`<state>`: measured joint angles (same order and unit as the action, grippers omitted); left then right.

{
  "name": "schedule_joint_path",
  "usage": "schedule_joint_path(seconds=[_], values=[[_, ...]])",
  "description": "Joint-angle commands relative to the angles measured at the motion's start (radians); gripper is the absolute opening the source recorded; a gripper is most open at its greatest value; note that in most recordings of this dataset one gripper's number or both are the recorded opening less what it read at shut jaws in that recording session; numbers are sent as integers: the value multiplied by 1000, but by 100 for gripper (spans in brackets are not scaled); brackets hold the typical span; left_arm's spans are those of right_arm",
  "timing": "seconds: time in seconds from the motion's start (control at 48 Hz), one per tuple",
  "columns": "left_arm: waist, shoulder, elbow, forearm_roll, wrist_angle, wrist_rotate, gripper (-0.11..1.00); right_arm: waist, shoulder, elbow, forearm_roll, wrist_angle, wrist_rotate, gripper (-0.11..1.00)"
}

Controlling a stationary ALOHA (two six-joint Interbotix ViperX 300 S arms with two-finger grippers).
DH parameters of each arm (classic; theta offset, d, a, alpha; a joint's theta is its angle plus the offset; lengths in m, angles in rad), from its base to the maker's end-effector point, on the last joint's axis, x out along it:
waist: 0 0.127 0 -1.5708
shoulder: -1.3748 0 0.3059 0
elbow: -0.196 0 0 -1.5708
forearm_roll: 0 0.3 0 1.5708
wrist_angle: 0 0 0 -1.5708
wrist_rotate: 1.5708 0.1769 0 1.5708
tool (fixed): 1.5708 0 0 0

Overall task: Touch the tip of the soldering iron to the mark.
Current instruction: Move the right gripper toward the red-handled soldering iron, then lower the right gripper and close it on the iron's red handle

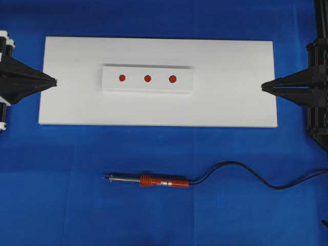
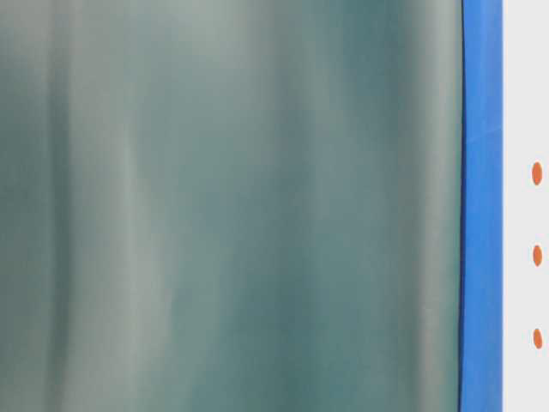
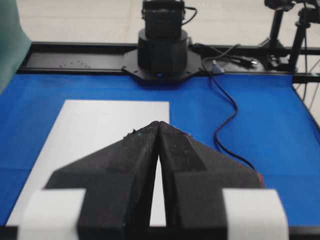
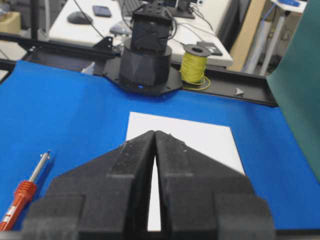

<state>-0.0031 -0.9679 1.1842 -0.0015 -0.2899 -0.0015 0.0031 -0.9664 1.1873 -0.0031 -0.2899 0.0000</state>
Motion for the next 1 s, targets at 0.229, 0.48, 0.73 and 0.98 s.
schedule_joint_path(seconds=[0.229,0.48,0.73,0.98], values=[[0,5,-17,5,2,-2,0,124,95,-120,8,72,11,-6],[0,6,-17,3,0,-2,0,152,288,-196,28,98,100,-5],[0,5,-17,5,0,-2,0,193,522,-301,28,110,216,39],[0,5,-17,5,-5,-2,0,238,765,-491,28,296,287,92]])
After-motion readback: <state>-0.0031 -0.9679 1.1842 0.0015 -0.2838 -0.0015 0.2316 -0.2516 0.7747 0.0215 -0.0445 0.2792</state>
